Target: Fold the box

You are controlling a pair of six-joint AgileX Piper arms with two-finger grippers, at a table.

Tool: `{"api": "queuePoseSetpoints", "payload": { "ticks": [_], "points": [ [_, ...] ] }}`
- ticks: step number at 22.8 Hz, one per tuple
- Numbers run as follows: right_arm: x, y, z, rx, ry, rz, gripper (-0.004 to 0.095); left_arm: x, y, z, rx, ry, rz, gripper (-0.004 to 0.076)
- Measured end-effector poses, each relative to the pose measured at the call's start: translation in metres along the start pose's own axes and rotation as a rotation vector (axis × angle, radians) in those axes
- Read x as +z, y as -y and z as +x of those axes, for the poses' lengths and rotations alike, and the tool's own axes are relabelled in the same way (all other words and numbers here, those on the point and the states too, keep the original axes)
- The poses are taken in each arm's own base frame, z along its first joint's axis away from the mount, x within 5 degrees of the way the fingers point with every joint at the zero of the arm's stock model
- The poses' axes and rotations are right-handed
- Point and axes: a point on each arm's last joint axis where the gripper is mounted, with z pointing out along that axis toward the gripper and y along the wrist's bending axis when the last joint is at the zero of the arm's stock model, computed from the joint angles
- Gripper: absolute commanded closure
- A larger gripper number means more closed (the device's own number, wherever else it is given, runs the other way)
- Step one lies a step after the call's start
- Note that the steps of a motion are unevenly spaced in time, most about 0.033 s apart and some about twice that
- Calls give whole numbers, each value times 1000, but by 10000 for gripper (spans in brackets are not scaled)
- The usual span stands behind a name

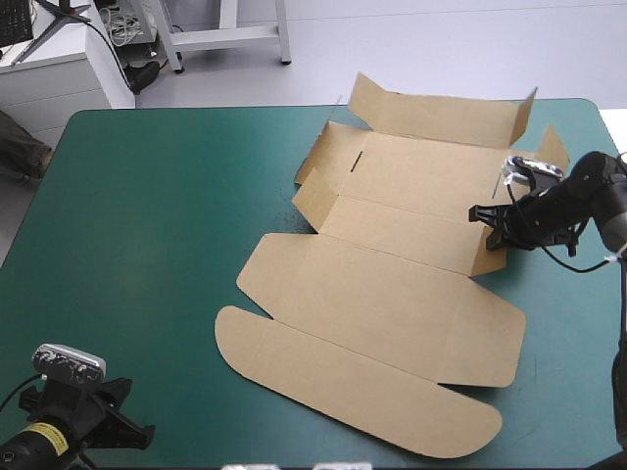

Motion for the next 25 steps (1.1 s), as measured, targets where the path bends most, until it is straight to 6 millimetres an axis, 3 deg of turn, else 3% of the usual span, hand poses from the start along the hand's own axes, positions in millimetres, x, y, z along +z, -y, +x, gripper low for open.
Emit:
{"api": "queuePoseSetpoints", "payload": {
  "ticks": [4,8,12,19,25],
  "points": [
    [12,-29,-35,-404,-14,93,908,0,0,0,0,0,0,734],
    [38,-83,-67,-769,9,157,908,0,0,0,0,0,0,734],
    [51,-133,-81,-1081,88,149,908,0,0,0,0,0,0,734],
    [87,-211,-50,-1479,103,74,908,0,0,0,0,0,0,734],
    [105,-255,-23,-1685,150,23,908,0,0,0,0,0,0,734]
  ]
}}
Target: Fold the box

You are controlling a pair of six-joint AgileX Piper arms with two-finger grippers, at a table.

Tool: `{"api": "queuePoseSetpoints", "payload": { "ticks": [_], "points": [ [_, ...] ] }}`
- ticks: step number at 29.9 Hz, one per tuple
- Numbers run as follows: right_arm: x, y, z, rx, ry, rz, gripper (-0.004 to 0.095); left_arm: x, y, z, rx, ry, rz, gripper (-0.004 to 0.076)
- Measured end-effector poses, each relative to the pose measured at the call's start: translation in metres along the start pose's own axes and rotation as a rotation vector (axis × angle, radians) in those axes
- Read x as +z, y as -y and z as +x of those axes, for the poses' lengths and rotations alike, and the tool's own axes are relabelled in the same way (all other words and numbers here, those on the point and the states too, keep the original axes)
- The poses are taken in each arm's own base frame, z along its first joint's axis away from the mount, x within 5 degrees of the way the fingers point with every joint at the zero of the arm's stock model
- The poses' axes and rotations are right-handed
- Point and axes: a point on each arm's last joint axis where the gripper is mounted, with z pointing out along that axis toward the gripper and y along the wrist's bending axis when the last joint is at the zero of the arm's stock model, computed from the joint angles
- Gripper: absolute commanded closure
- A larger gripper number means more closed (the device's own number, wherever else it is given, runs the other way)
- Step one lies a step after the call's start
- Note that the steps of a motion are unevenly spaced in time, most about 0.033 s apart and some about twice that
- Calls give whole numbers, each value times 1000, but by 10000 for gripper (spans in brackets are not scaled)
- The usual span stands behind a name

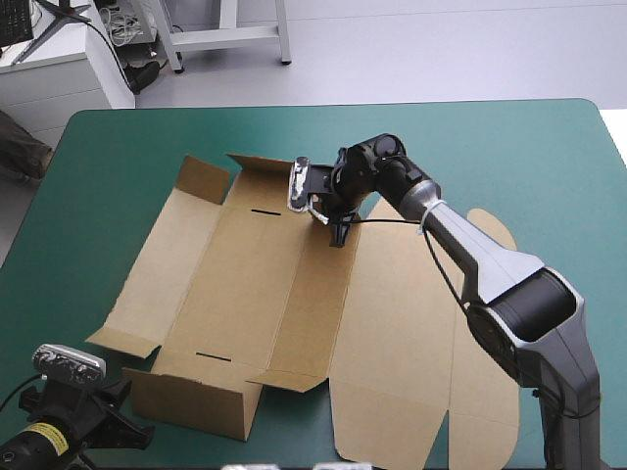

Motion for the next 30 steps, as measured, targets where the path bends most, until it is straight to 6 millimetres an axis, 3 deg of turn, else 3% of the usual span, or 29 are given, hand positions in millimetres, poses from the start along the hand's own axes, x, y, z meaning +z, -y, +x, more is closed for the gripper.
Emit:
{"api": "queuePoseSetpoints", "payload": {
  "ticks": [5,15,17,24,30],
  "points": [
    [5,-9,-20,-63,54,21,908,0,0,0,0,0,0,734],
    [6,-13,-27,-41,109,-2,898,0,0,0,2,0,-4,734],
    [6,-13,-28,-40,110,-3,863,0,0,0,2,0,-4,734],
    [6,-13,-29,-26,116,4,564,0,-2,0,11,2,-19,734],
    [5,-12,-27,-20,95,18,592,0,-4,0,24,4,-43,734]
  ]
}}
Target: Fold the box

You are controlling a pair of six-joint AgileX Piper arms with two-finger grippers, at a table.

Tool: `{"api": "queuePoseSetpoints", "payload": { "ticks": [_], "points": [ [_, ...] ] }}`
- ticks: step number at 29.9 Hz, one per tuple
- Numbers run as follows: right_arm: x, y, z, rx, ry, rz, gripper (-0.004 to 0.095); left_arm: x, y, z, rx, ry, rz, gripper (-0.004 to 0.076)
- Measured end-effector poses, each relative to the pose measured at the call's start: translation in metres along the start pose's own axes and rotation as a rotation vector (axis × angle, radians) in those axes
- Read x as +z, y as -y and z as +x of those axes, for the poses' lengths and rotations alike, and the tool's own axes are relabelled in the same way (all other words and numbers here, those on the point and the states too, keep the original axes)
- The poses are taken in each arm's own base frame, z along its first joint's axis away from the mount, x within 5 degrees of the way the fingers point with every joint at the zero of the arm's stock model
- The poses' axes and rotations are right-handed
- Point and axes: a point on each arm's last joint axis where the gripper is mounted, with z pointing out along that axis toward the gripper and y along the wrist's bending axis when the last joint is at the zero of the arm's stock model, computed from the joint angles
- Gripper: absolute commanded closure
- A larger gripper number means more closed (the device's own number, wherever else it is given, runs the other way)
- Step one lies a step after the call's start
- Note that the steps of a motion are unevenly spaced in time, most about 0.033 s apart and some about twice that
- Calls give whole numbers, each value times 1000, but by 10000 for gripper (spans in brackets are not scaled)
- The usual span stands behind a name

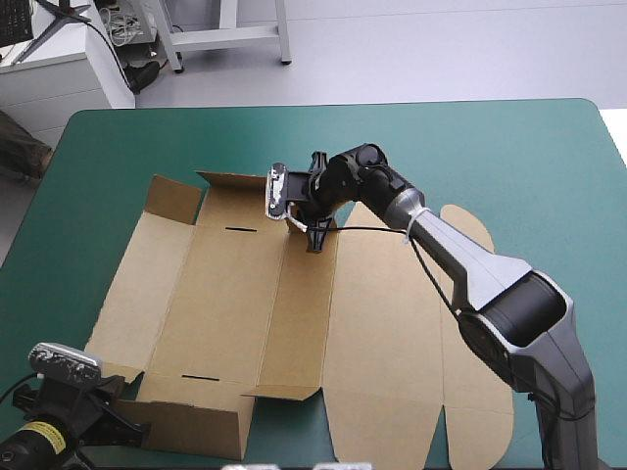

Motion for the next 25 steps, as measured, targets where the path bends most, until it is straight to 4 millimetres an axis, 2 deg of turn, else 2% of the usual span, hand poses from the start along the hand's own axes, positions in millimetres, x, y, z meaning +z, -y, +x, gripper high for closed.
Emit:
{"api": "queuePoseSetpoints", "payload": {
  "ticks": [3,7,11,15,20,25],
  "points": [
    [-9,1,1,9,-27,12,614,0,0,0,2,0,-3,734],
    [-38,5,1,38,-71,58,627,0,0,0,2,0,-4,734],
    [-87,13,2,90,-106,177,628,0,0,0,3,0,-5,734],
    [-140,20,13,264,-110,264,667,0,-1,0,3,-1,-6,734],
    [-197,22,49,500,-190,292,782,0,-1,0,3,0,-6,734],
    [-236,18,94,731,-184,304,839,0,-1,0,3,0,-6,734]
  ]
}}
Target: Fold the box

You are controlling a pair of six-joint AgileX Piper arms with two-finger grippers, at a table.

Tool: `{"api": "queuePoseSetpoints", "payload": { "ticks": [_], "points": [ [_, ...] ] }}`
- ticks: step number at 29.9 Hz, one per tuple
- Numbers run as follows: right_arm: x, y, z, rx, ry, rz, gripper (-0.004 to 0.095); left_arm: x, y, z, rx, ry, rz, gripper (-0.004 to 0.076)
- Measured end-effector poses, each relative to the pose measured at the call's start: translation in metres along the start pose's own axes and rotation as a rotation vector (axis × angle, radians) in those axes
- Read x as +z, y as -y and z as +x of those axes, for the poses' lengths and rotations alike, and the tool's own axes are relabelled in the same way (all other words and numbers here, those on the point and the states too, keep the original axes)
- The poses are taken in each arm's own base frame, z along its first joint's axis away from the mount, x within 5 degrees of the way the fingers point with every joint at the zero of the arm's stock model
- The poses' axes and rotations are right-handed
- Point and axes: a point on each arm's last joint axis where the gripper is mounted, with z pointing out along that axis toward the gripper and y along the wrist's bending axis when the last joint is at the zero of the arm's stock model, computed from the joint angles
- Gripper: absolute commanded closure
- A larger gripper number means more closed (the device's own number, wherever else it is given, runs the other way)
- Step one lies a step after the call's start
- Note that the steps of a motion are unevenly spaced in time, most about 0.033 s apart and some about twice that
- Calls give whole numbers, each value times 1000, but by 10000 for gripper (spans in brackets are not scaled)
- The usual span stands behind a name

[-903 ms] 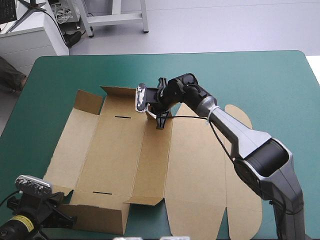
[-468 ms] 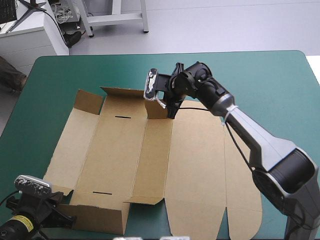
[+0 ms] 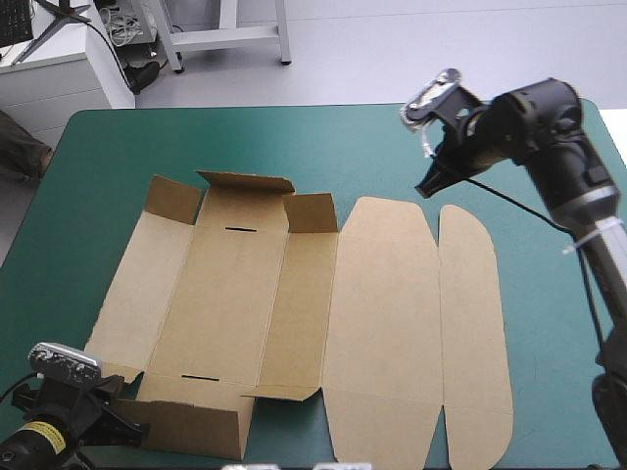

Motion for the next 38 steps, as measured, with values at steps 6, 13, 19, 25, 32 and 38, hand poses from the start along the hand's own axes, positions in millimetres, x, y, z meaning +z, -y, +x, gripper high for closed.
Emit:
{"api": "queuePoseSetpoints", "payload": {
  "ticks": [6,13,19,25,32,38],
  "points": [
    [-26,16,73,216,-55,-16,839,0,0,0,0,0,0,734],
    [-44,-12,164,441,-80,34,846,0,0,0,-1,0,1,734],
    [-56,-49,206,540,-57,79,847,0,1,0,-51,-1,11,734],
    [-60,-61,216,552,-44,88,847,-16,1,-21,-65,27,20,734],
    [-60,-62,216,560,-32,79,847,-33,2,-83,-46,3,17,734],
    [-60,-62,215,561,-24,85,847,-19,5,-139,-7,-20,5,732]
  ]
}}
